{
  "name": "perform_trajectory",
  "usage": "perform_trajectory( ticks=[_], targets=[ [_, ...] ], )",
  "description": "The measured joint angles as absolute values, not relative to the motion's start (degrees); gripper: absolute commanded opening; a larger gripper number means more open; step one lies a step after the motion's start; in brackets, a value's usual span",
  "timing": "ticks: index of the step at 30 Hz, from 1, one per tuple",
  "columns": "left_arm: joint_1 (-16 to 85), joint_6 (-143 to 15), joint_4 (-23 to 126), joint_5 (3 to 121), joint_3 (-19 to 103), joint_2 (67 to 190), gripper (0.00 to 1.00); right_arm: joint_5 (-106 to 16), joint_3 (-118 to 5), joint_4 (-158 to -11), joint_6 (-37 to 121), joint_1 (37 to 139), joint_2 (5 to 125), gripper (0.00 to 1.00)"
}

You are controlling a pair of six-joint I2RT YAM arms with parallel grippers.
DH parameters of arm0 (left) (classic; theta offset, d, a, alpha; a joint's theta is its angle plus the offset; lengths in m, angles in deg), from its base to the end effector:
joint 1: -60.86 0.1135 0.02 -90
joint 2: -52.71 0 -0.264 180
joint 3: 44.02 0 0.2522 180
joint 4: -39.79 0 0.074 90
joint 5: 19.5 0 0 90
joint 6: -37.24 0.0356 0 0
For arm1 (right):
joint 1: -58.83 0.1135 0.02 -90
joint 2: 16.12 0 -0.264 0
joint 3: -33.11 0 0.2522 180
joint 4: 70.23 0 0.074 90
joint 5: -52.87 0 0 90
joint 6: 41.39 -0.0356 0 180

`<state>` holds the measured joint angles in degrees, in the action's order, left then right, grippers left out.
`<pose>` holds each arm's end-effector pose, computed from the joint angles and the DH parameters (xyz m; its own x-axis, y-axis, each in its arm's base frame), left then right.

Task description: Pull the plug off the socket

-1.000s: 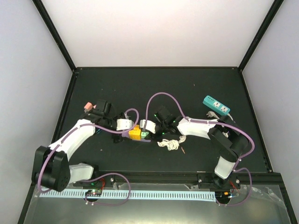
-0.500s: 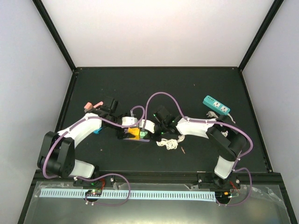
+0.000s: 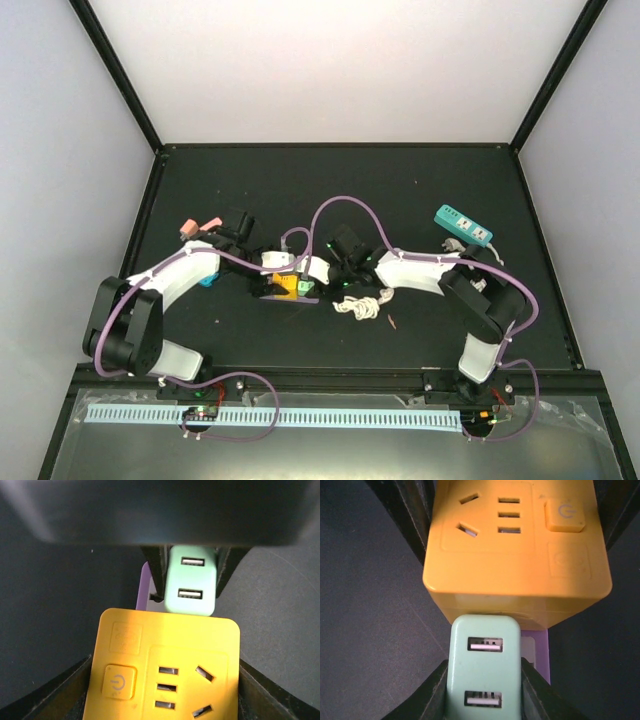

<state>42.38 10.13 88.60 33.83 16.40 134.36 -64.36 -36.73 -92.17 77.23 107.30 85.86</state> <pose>0.2320 -0.1000 0.1870 -0.0078 0.7554 -0.6552 0.9975 0.0520 0.0481 0.2201 0.2731 0.1520 -0.0672 -0.7183 -0.6925 -0.9977 0.0507 0.0443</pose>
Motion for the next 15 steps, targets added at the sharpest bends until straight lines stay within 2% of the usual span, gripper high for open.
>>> perform_trajectory(
  ticks=[15],
  targets=[
    [42.4, 10.1, 93.1, 37.1, 16.5, 127.9, 0.34, -66.8, -40.4, -93.1, 77.7, 107.7, 88.7, 0.01]
  ],
)
